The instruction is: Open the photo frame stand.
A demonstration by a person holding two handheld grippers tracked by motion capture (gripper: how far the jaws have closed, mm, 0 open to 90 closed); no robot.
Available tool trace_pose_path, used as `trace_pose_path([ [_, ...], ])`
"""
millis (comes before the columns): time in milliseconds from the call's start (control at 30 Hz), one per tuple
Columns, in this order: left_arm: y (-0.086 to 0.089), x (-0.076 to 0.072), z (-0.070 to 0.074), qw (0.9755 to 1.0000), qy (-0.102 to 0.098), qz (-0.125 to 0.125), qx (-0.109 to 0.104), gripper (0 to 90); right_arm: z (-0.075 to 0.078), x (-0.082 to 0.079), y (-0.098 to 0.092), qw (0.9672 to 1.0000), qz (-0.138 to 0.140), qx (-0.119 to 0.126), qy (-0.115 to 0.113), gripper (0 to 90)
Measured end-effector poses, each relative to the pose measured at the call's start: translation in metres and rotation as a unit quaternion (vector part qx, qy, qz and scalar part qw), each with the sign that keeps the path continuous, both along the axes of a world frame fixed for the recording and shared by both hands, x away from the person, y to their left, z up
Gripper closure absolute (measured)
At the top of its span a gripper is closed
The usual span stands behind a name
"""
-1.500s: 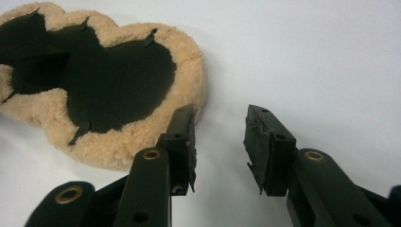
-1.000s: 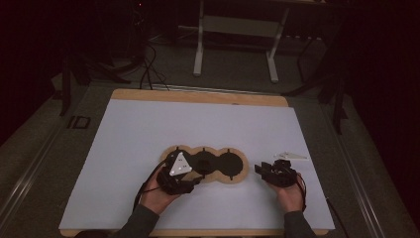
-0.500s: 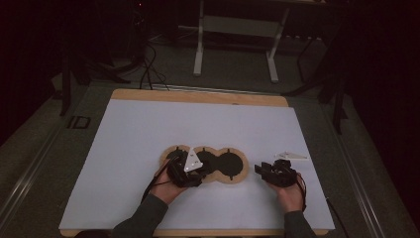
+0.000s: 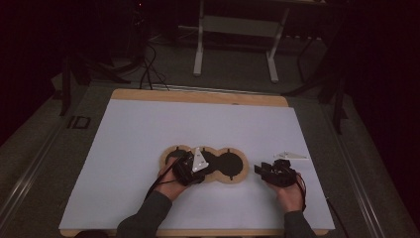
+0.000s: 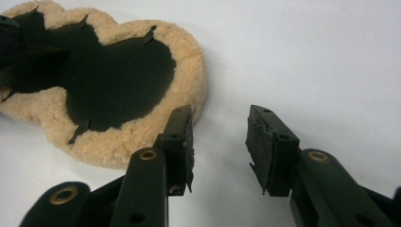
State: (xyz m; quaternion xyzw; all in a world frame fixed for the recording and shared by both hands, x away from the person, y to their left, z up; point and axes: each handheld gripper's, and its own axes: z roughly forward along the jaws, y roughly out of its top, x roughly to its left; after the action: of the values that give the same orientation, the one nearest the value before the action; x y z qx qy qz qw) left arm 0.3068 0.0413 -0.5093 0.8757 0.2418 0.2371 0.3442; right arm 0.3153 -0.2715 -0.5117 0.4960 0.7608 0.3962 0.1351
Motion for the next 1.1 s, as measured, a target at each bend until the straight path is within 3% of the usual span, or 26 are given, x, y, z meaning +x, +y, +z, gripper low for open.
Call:
trace_pose_path([
  [133,-0.005,-0.001,0.002,0.9997,-0.013,0.001,0.019,62.9,0.000,0.000,0.000,1.0000,0.000,0.000,0.001,60.2],
  [433,-0.004,0.000,0.007,0.9994,-0.025,0.001,0.024,70.3,0.001,0.000,0.001,1.0000,0.004,0.003,0.000,57.7],
  [500,-0.003,-0.001,0.006,0.9994,-0.027,0.000,0.024,70.6,0.002,0.000,0.001,0.9999,0.006,0.015,0.002,56.5],
  [733,0.001,-0.002,0.005,0.9995,-0.032,-0.001,0.008,71.2,0.007,-0.003,0.004,0.9989,0.015,0.044,0.001,53.8],
  [967,0.012,-0.002,0.007,0.9991,-0.026,0.000,-0.034,71.1,0.010,-0.004,0.011,0.9983,0.017,0.055,0.002,50.0],
  [1100,0.015,-0.003,0.007,0.9987,-0.026,0.000,-0.044,71.0,0.013,-0.004,0.016,0.9973,0.019,0.070,0.004,48.7],
])
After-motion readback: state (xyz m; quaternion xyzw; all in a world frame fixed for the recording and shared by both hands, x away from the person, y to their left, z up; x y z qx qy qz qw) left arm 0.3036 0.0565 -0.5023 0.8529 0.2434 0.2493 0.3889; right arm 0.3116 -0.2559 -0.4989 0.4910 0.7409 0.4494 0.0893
